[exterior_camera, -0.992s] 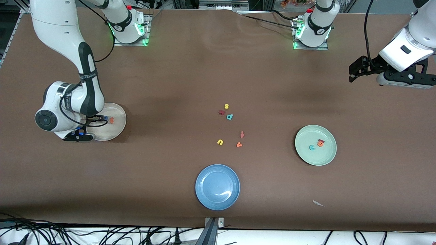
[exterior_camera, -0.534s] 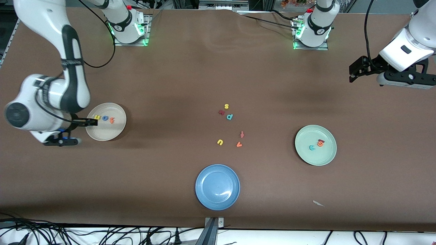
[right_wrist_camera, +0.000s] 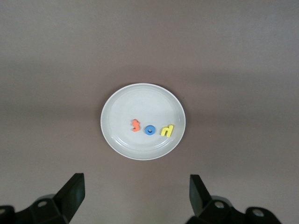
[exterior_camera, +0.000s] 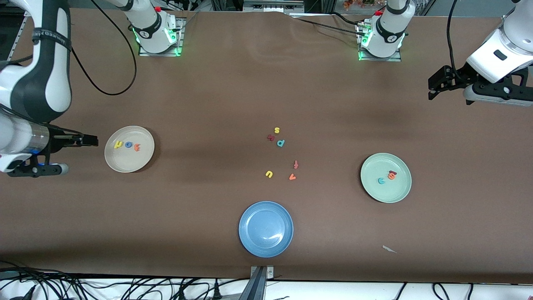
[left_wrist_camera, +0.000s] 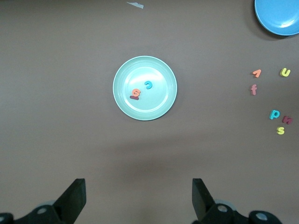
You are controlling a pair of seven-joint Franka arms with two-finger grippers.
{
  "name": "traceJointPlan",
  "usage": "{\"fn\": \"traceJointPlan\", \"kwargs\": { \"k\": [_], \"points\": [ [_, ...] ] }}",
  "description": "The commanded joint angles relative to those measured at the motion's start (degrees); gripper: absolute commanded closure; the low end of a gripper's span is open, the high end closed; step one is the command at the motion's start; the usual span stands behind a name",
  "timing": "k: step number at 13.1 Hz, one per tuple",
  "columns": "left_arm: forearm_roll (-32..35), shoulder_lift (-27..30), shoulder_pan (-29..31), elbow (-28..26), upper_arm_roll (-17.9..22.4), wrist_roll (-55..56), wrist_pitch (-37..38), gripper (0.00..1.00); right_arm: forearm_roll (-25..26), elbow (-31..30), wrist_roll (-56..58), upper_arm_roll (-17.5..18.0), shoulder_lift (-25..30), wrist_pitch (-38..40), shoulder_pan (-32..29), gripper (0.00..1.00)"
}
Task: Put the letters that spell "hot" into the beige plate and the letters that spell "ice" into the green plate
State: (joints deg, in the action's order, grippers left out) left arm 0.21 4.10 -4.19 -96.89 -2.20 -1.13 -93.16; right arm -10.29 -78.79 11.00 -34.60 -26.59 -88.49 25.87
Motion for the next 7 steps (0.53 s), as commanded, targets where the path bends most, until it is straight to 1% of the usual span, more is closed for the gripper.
{"fn": "traceJointPlan", "kwargs": {
  "k": [1, 4, 7],
  "points": [
    [0.40, -1.37, -0.29, 2.40, 0.27, -0.46, 1.31, 0.00, 0.01, 5.39, -0.98, -0.64, -0.31, 3.50, -0.03, 0.01],
    [0.40, -1.72, -0.20, 3.02, 0.53, -0.28, 1.92, 0.00, -0.08, 5.93, -5.45, -0.38, 2.76, 3.59, 0.14, 0.01],
    [0.49, -1.72, -0.20, 2.94, 0.36, -0.28, 2.10, 0.00, 0.10, 6.10, -6.87, -0.29, 3.65, 3.59, 0.23, 0.00]
  ]
}}
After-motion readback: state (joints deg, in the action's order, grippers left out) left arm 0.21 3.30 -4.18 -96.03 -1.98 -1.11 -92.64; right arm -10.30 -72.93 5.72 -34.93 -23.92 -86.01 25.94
